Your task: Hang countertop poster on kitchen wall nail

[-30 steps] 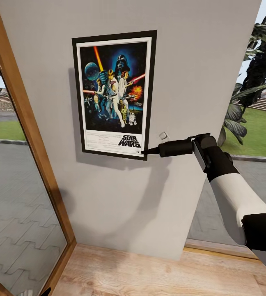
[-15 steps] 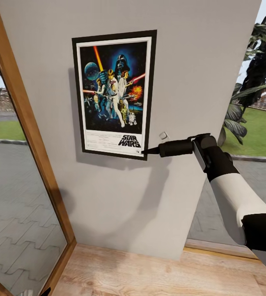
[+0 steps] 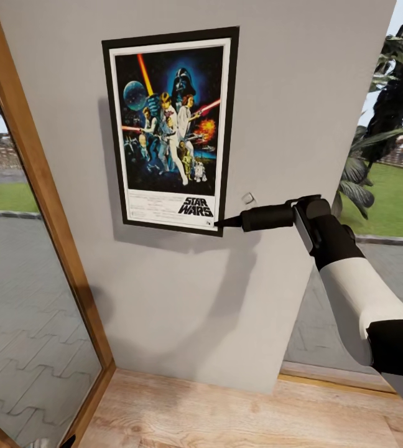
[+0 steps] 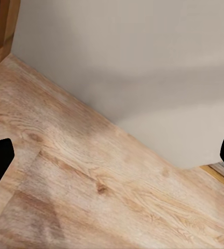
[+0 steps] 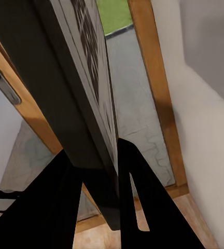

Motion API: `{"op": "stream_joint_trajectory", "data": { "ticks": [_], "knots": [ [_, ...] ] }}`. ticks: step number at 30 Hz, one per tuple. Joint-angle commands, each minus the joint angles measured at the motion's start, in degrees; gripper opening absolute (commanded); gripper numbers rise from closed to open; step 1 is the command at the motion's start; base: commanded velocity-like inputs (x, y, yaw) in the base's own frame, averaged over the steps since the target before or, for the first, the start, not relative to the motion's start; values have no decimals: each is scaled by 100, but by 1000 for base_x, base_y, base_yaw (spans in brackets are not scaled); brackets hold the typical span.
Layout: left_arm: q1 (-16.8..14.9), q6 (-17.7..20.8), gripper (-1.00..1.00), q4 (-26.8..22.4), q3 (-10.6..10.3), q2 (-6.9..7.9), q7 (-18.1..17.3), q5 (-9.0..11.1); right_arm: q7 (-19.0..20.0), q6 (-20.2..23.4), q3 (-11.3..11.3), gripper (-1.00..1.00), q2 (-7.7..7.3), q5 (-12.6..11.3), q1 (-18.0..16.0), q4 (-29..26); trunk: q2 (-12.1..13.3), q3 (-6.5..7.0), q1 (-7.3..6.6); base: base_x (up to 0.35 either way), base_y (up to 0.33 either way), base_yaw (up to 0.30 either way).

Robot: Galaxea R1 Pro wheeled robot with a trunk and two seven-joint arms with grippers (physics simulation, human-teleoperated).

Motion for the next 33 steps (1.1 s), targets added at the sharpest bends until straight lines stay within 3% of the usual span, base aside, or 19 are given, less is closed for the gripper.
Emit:
{"op": "stream_joint_trajectory", "data": {
  "ticks": [1, 33],
  "knots": [
    [-7, -33, 100, 9, 30, 1, -17, -31, 17, 55, 8, -100, -4, 2, -11, -3, -14, -14, 4, 0, 0, 0],
    [-7, -33, 100, 9, 30, 2, -17, -31, 19, 47, -1, -100, -4, -6, -18, -3, -14, -14, 4, 0, 0, 0]
  ]
}}
